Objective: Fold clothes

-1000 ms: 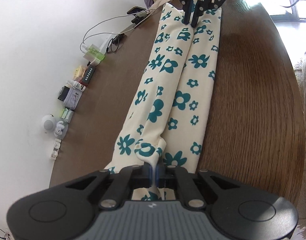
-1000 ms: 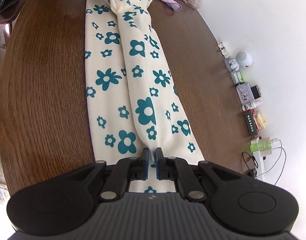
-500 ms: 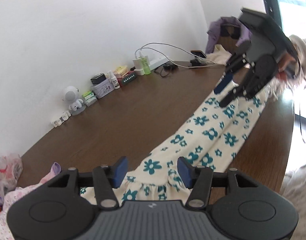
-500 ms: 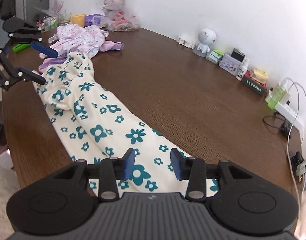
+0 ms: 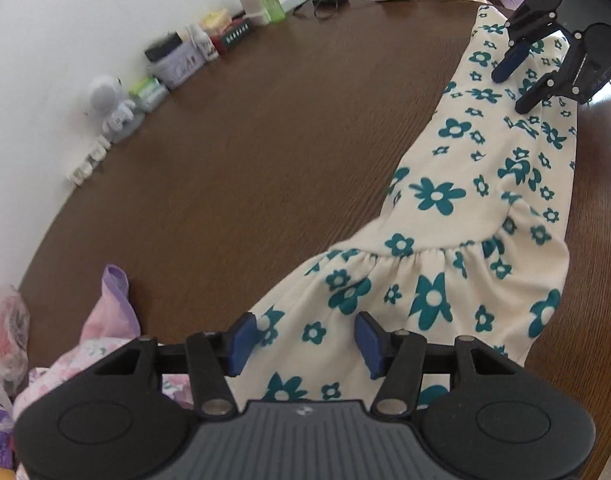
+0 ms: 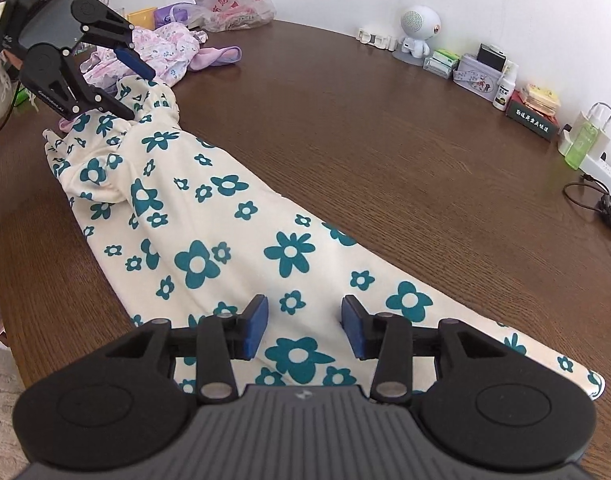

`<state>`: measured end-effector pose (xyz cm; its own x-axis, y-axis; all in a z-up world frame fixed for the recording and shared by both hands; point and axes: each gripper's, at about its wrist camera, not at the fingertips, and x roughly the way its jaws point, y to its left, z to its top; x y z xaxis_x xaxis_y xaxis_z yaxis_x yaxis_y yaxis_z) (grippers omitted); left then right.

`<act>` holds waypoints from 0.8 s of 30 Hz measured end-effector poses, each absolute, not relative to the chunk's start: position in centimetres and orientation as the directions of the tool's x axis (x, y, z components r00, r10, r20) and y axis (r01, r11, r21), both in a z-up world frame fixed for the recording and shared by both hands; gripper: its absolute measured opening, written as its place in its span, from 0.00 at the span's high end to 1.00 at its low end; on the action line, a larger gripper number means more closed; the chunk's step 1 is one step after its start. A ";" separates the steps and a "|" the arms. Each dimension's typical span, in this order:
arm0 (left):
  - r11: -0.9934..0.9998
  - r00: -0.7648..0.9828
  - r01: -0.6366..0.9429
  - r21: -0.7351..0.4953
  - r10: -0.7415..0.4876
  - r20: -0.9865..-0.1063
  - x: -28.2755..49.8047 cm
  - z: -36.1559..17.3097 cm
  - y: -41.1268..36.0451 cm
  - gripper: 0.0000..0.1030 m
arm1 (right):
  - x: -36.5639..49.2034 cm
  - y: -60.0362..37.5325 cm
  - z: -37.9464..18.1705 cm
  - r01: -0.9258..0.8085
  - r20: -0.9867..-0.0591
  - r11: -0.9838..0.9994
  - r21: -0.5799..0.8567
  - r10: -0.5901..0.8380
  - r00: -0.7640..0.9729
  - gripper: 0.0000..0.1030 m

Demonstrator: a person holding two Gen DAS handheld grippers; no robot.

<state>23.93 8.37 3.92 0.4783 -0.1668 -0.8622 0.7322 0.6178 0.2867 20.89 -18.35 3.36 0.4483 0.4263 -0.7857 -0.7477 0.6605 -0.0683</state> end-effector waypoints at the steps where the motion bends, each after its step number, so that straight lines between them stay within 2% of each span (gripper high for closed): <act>1: 0.631 0.479 0.724 0.278 -0.171 -0.861 23.7 3.9 8.8 0.79 | 20.9 -18.2 3.3 -0.747 -0.786 0.661 -0.074 0.422 0.451 0.58; 2: 0.644 0.480 0.716 0.269 -0.175 -0.860 23.4 3.8 9.2 0.97 | 20.8 -18.1 3.3 -0.745 -0.787 0.662 -0.078 0.419 0.454 0.58; 9: 0.730 0.488 0.653 0.202 -0.201 -0.850 21.7 3.6 11.9 0.97 | 20.4 -18.2 3.3 -0.733 -0.786 0.669 -0.120 0.387 0.482 0.53; 12: 0.764 0.493 0.622 0.173 -0.210 -0.844 21.0 3.4 13.1 0.92 | 20.3 -18.7 3.5 -0.730 -0.782 0.673 -0.118 0.390 0.486 0.51; 15: 0.797 0.546 0.559 0.229 -0.145 -0.825 20.2 4.0 13.5 0.90 | 20.2 -19.3 3.6 -0.727 -0.778 0.678 -0.112 0.396 0.489 0.51; 18: 0.837 0.648 0.469 0.281 -0.109 -0.754 19.1 5.9 12.6 0.84 | 20.1 -19.8 3.8 -0.724 -0.773 0.682 -0.107 0.401 0.491 0.50; 21: 0.837 0.723 0.473 0.274 -0.192 -0.663 17.4 7.8 8.6 0.72 | 19.8 -20.9 4.6 -0.709 -0.751 0.702 -0.061 0.436 0.496 0.50; 22: 0.827 0.709 0.500 0.257 -0.221 -0.669 17.3 7.4 7.1 0.65 | 19.7 -21.3 5.0 -0.701 -0.735 0.712 -0.043 0.453 0.505 0.50; 24: 0.803 0.679 0.553 0.223 -0.279 -0.679 17.0 6.8 4.1 0.62 | 19.1 -22.1 5.6 -0.678 -0.701 0.735 -0.031 0.467 0.539 0.50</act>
<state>16.95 4.11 6.76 0.6786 -0.2794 -0.6793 0.5534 0.8026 0.2226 19.07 -22.12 5.59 0.5388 0.4672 -0.7010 -0.6778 0.7346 -0.0313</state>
